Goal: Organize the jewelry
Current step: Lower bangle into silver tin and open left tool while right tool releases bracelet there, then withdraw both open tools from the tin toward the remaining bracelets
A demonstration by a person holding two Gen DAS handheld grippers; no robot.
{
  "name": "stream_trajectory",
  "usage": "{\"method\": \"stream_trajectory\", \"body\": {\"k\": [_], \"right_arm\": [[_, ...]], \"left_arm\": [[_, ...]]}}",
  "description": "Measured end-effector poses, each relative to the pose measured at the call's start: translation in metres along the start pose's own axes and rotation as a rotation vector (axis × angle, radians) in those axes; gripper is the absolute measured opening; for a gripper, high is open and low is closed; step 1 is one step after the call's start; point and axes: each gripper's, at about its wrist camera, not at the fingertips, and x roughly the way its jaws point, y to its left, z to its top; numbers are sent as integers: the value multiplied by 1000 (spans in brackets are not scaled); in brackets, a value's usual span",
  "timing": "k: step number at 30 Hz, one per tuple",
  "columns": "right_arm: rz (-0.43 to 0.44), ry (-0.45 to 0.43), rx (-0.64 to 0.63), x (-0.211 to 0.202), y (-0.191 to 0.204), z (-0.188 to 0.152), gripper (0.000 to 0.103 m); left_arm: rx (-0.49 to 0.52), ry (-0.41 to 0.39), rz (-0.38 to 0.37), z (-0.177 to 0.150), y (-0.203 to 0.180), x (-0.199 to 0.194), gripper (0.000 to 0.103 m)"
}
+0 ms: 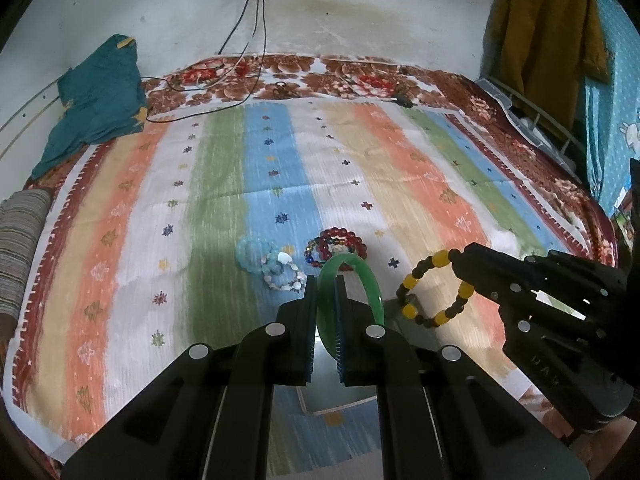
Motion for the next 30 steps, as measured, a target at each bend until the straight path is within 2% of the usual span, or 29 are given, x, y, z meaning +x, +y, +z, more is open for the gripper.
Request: {"method": "stream_trajectory", "body": {"k": [2, 3, 12, 13, 16, 17, 19, 25, 30], "right_arm": [[2, 2, 0, -1, 1, -2, 11], [3, 2, 1, -1, 1, -3, 11], [6, 39, 21, 3, -1, -8, 12], [2, 37, 27, 3, -2, -8, 15], [1, 27, 35, 3, -5, -7, 37], [-3, 25, 37, 3, -7, -7, 37], [-8, 26, 38, 4, -8, -8, 37], [-20, 45, 33, 10, -10, -7, 37], [-28, 53, 34, 14, -12, -7, 41]], "left_arm": [[-1, 0, -4, -2, 0, -1, 7], [-4, 0, -10, -3, 0, -2, 0], [1, 35, -17, -11, -5, 0, 1], [-8, 34, -10, -10, -2, 0, 2], [-37, 29, -6, -7, 5, -1, 2], [-45, 25, -5, -6, 8, -2, 2], [-53, 21, 2, -5, 10, -2, 8], [-58, 26, 12, -4, 15, 0, 17], [-77, 41, 34, 0, 24, 8, 27]]}}
